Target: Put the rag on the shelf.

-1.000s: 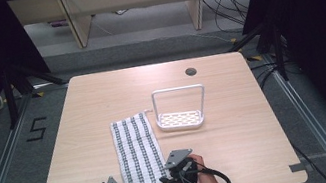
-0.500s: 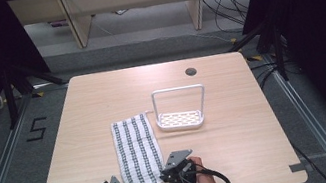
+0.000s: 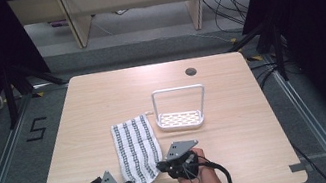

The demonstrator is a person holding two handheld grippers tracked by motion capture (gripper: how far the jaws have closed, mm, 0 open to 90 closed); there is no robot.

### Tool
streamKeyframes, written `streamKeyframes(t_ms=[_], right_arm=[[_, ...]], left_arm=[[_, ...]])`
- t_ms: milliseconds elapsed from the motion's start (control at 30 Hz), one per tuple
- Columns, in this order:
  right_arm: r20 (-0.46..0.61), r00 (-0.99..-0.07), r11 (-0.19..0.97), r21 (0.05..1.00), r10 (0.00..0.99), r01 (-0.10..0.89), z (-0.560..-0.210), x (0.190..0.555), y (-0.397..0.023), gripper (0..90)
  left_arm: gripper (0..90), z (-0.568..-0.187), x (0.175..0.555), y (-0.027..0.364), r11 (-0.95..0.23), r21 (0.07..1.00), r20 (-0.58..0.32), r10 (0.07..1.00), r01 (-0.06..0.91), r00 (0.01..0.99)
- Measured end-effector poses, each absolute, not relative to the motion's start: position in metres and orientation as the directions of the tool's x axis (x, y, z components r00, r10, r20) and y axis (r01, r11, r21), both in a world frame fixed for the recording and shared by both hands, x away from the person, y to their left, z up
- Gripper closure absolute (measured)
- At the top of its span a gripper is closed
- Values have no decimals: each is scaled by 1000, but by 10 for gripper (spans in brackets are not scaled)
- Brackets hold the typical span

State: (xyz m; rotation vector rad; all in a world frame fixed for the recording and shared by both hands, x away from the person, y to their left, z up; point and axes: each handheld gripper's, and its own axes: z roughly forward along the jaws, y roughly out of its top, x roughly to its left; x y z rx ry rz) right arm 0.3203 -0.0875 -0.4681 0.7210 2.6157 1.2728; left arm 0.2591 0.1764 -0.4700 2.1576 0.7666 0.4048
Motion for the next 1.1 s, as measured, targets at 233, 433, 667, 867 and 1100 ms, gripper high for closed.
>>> streamKeyframes(t_ms=[233, 433, 667, 867, 1100], right_arm=[[119, -871, 473, 801, 476, 368, -447, 327, -89, 863], [147, -880, 435, 825, 452, 361, -410, 331, -86, 863], [121, -898, 339, 898, 424, 281, -347, 341, -94, 864], [112, -893, 324, 906, 436, 272, -322, 343, -103, 864], [114, -876, 283, 920, 469, 271, -302, 348, -122, 865]], left_arm=[[868, -431, 270, 191, -468, 790, -17, 631, 397, 776], [870, -388, 282, 197, -386, 836, -66, 635, 390, 770], [870, -330, 290, 198, -315, 890, -69, 622, 329, 780], [870, -304, 303, 191, -289, 902, -91, 597, 320, 797], [870, -291, 319, 170, -281, 908, -106, 565, 312, 818]])
